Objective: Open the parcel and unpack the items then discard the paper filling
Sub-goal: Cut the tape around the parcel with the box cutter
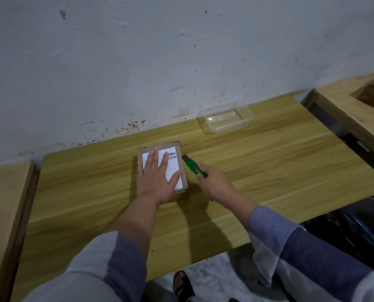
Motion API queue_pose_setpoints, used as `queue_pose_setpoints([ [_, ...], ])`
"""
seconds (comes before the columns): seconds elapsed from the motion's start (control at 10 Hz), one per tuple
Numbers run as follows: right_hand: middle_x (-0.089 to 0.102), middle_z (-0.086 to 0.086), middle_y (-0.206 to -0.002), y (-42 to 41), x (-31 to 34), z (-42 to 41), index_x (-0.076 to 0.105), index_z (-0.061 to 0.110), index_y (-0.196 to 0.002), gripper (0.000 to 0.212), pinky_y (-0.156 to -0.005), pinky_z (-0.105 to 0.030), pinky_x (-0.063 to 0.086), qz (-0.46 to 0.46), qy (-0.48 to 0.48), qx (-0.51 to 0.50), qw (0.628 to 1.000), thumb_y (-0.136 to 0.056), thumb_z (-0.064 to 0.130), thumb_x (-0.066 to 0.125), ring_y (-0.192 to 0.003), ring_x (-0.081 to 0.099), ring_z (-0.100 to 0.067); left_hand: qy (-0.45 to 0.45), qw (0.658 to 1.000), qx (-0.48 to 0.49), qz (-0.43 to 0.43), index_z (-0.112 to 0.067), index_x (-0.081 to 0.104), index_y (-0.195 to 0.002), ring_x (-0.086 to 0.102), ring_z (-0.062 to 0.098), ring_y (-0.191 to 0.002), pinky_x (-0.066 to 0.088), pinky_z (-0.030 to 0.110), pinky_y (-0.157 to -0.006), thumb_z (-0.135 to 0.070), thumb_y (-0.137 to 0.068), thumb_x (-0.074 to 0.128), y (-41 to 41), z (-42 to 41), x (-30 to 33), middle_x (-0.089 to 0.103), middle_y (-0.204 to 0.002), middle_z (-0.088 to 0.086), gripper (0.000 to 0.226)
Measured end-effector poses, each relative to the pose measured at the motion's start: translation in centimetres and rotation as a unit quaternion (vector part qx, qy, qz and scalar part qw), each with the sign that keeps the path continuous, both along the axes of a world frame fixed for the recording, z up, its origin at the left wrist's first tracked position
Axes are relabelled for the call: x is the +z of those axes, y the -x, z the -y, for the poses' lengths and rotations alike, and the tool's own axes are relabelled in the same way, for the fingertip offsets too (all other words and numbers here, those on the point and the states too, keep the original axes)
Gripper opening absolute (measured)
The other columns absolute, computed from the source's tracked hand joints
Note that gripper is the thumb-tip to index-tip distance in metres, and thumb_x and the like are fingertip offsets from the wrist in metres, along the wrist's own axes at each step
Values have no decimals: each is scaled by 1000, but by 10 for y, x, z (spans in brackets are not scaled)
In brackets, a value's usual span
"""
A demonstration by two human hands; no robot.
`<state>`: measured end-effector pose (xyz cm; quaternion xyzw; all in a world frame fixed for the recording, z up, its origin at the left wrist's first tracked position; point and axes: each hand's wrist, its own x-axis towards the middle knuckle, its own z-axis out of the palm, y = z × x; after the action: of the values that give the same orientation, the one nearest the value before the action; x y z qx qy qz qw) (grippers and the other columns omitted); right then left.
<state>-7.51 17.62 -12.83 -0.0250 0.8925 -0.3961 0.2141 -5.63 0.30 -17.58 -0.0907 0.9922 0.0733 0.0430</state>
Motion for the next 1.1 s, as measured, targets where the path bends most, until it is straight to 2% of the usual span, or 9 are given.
queue_pose_setpoints([
  [0.1, 57, -6, -135, -6, -2, -3, 35, 35, -142, 48, -84, -37, 50, 1, -3, 4, 1000, -97, 20, 40, -89, 54, -21, 0, 1000, 0, 1, -29, -2, -152, -15, 15, -148, -10, 44, -119, -66, -92, 13, -1, -1, -3, -11, -161, 0, 73],
  [0.2, 56, -4, -137, -9, -3, -5, 34, 36, -143, 48, -84, -38, 51, 4, -9, 7, 1000, -97, 22, 40, -86, 49, -18, 1, 1000, 0, 6, -29, -2, -153, -16, 15, -147, -10, 44, -119, -66, -92, 13, -1, 0, -4, -12, -161, 0, 73],
  [0.4, 60, -7, -130, -21, -7, -17, 37, 36, -141, 48, -64, -27, 42, 26, 22, 0, 999, -96, 20, 42, -59, 34, -2, 3, 1000, 0, 6, -29, -2, -153, -16, 15, -147, -10, 44, -120, -65, -92, 13, 0, 0, -3, -12, -161, 1, 72],
  [0.5, 59, 0, -106, -27, -7, -22, 38, 35, -141, 48, -58, -22, 38, 34, 31, 7, 999, -96, 20, 42, -59, 33, 0, 2, 1000, -1, 6, -29, -1, -153, -15, 15, -148, -10, 44, -120, -65, -92, 14, 0, 0, -2, -12, -161, 0, 72],
  [0.6, 58, 0, -103, -34, -3, -27, 40, 36, -140, 47, -51, -20, 36, 46, 39, 10, 998, -96, 19, 42, -59, 38, -3, 5, 1000, -2, 6, -29, -2, -153, -15, 15, -148, -11, 43, -119, -66, -92, 13, 0, 0, -3, -12, -161, 0, 73],
  [0.7, 63, -10, -109, -44, 1, -31, 38, 40, -139, 47, -46, -27, 42, 66, 34, 11, 997, -97, 20, 41, -62, 49, -16, 8, 1000, -1, 10, -29, -2, -152, -15, 15, -148, -11, 44, -119, -67, -91, 13, 1, 1, -3, -11, -161, 0, 73],
  [0.9, 64, -9, -102, -57, 1, -38, 40, 40, -138, 47, -49, -30, 44, 80, 39, 12, 996, -96, 20, 42, -56, 48, -17, 12, 1000, 3, 18, -29, -1, -153, -14, 15, -148, -10, 44, -119, -67, -91, 13, 2, 0, -2, -10, -162, 0, 74],
  [1.1, 54, 1, -88, -67, -1, -47, 40, 40, -139, 47, -42, -26, 41, 72, 41, 23, 996, -96, 20, 42, -50, 46, -14, 13, 1000, 3, 21, -29, -1, -153, -13, 16, -148, -10, 44, -120, -68, -91, 13, 0, -2, -1, -10, -162, 0, 75],
])
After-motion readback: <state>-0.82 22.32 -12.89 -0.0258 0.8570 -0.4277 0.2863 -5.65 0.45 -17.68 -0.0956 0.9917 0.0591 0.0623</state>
